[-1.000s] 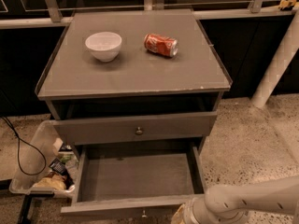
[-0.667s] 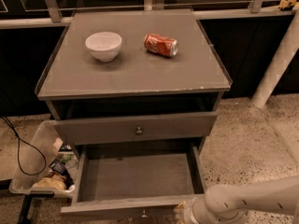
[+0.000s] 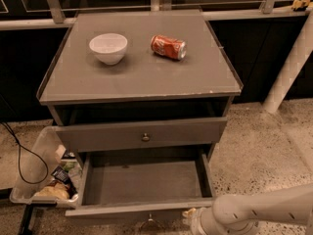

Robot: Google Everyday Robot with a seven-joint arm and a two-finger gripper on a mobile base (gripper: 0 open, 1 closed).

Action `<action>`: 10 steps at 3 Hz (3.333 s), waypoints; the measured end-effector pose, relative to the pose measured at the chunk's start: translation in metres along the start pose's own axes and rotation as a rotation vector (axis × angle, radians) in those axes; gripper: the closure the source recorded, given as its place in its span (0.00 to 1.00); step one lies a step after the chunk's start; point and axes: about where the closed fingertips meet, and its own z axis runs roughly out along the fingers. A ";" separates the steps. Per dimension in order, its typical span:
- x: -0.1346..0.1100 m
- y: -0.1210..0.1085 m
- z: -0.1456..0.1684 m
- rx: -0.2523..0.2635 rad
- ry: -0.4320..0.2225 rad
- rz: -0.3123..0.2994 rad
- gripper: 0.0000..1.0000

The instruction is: Close middle drawer

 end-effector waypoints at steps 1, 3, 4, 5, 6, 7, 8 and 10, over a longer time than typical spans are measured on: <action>-0.007 -0.011 -0.003 0.022 0.000 -0.036 0.18; -0.047 -0.092 -0.025 0.135 -0.040 -0.126 0.65; -0.055 -0.126 -0.027 0.152 -0.054 -0.125 0.88; -0.050 -0.149 -0.016 0.128 -0.051 -0.112 1.00; -0.051 -0.176 -0.006 0.124 -0.053 -0.099 1.00; -0.063 -0.211 -0.012 0.173 -0.075 -0.099 0.82; -0.064 -0.211 -0.012 0.174 -0.076 -0.100 0.58; -0.064 -0.211 -0.012 0.174 -0.076 -0.100 0.13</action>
Offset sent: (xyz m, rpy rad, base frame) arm 0.1749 0.0135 0.0817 -0.0203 -0.3526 0.0884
